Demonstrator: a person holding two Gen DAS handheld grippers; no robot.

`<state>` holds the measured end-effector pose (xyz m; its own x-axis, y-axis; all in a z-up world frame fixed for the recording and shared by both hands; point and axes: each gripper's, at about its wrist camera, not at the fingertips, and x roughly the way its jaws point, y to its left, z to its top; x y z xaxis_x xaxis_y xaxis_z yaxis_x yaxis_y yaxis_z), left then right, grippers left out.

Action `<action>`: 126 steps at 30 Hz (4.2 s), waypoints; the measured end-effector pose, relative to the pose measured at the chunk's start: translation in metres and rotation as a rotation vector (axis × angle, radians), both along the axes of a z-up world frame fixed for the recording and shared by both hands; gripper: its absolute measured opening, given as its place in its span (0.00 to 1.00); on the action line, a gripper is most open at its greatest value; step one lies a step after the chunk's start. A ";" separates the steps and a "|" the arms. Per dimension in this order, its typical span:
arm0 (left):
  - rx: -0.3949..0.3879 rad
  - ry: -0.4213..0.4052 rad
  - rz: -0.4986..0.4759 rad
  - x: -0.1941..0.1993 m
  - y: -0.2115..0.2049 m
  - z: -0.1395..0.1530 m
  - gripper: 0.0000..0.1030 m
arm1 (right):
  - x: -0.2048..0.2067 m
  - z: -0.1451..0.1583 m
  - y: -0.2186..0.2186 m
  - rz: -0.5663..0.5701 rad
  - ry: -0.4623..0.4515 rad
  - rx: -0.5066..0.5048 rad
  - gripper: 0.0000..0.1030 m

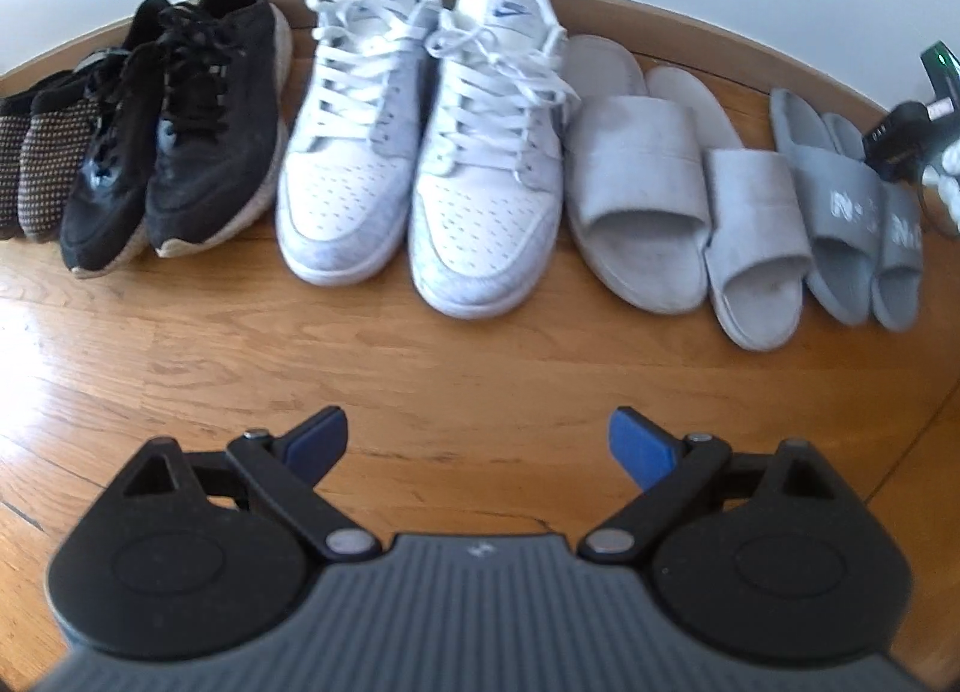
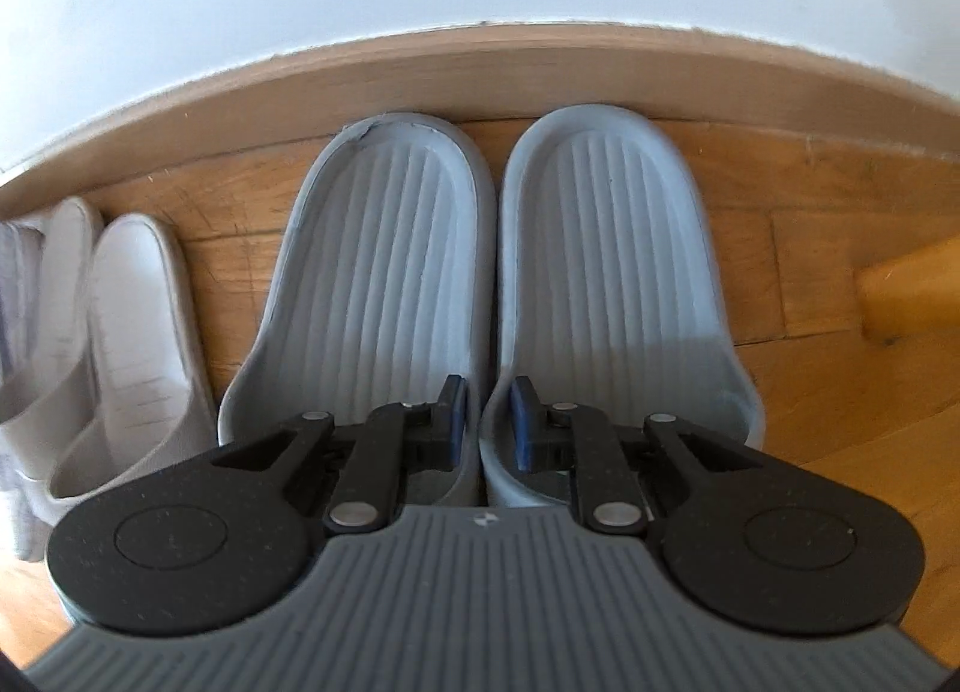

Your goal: Organize scattered shoes

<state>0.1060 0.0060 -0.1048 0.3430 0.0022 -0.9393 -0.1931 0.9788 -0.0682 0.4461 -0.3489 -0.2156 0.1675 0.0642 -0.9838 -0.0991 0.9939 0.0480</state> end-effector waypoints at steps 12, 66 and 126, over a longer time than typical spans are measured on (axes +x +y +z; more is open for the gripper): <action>-0.004 0.002 0.019 -0.009 0.007 0.009 0.92 | -0.050 0.079 0.041 0.079 -0.206 0.247 0.69; 0.175 -0.104 0.034 -0.074 0.027 0.073 0.92 | -0.349 0.151 0.149 0.013 -0.265 0.034 0.97; 0.129 -0.160 -0.007 -0.111 0.019 0.148 0.93 | -0.403 0.264 0.184 -0.012 -0.363 0.087 0.99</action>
<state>-0.0049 0.0252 0.0429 0.4886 0.1159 -0.8648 -0.1832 0.9827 0.0282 0.0432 -0.1651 0.0486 0.5057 0.1407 -0.8511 -0.1136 0.9889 0.0960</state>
